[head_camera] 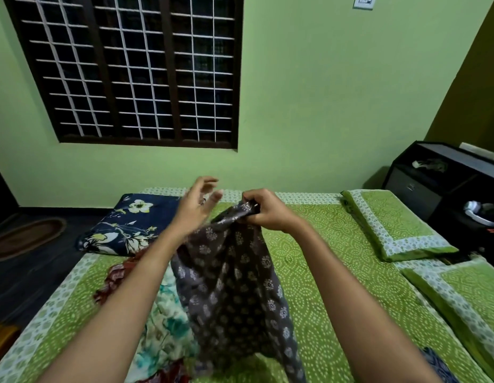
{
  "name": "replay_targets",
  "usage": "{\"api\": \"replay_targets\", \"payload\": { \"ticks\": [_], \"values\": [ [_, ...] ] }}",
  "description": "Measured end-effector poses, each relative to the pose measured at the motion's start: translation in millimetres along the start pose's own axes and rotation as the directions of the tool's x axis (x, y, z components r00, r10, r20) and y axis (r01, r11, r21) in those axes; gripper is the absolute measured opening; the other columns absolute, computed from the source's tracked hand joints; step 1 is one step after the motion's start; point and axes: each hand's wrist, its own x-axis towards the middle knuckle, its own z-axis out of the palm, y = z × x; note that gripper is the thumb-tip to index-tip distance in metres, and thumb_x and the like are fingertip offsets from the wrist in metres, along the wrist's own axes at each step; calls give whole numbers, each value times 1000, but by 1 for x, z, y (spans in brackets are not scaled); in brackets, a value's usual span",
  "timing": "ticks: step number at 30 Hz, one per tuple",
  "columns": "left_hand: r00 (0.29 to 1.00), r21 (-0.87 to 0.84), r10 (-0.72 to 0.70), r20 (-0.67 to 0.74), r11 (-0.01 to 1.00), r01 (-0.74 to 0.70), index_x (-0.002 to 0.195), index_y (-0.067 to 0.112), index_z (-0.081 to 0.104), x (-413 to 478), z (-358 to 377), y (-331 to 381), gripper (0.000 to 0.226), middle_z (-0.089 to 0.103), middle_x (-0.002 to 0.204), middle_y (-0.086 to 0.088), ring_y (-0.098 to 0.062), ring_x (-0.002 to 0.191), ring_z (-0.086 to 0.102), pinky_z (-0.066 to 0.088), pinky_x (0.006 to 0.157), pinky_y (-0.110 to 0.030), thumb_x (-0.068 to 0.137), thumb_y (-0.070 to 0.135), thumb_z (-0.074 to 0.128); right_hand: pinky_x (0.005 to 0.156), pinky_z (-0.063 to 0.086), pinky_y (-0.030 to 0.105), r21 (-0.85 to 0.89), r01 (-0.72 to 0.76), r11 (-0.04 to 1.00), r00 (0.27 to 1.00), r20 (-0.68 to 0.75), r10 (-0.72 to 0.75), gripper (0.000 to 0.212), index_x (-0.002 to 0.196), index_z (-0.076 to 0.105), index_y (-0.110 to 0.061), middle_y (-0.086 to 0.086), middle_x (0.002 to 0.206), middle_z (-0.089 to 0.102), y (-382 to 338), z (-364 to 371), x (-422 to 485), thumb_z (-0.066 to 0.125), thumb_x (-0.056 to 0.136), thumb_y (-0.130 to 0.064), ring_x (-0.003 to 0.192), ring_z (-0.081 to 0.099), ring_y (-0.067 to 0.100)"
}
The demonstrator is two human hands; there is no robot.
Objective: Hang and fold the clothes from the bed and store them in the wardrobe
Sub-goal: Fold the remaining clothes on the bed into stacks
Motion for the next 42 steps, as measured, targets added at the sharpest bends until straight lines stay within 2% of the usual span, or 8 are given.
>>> {"api": "replay_targets", "payload": {
  "ticks": [6,12,16,19,23,30,34,42],
  "values": [
    [945,-86,149,293,988,-129,111,58,43,1,32,7,56,59,114,0,-18,109,59,48,96,-35,70,39,78,66,46,17,20,26,999,997,-75,-24,20,86,61,-11,-2,79,62,11,0,-4,72,75,2,73,57,8],
    [909,65,98,406,989,-135,105,52,33,-7,40,-27,55,53,113,1,-38,96,61,50,81,-41,82,10,61,67,48,21,190,-48,981,935,-338,111,21,84,62,-11,1,76,63,38,-23,-22,73,74,3,72,59,10],
    [885,168,-68,460,986,-12,133,23,45,-11,51,-33,52,49,129,5,-13,115,50,41,102,-38,85,22,67,63,51,19,374,-2,927,916,-370,152,21,83,61,-11,4,78,64,43,-35,-35,70,76,6,69,63,7],
    [873,239,-131,469,971,17,77,20,62,-11,47,-36,16,54,71,11,-6,66,47,40,60,-29,79,32,72,61,51,19,329,-21,944,913,-379,152,22,80,63,-12,4,76,66,51,-47,-44,73,73,5,67,63,6],
    [938,202,-147,314,976,86,48,13,54,-2,35,-45,41,35,36,10,-5,39,26,20,44,-20,66,43,76,62,53,26,67,-164,984,933,-312,177,29,71,63,-20,-2,71,66,72,-59,-57,80,66,3,64,62,1],
    [994,-147,-54,97,987,68,62,18,73,3,32,-34,9,70,60,5,1,58,61,48,59,-11,66,17,81,55,53,20,276,-163,947,897,-359,259,26,73,59,-7,7,70,64,80,-59,-76,78,64,9,61,62,8],
    [991,-531,-125,57,836,136,51,15,71,3,35,-31,9,67,55,5,-2,56,63,51,58,-13,51,8,76,50,52,21,563,-14,826,876,-392,281,22,72,59,-5,1,63,66,77,-62,-80,75,60,6,58,63,11],
    [970,-425,-113,214,883,196,97,12,64,9,34,-38,31,69,73,9,-3,72,63,53,65,-14,71,-6,70,49,53,25,741,28,670,841,-380,386,38,105,64,-12,-2,66,62,100,-49,-79,67,74,10,63,65,11]
  ]
}}
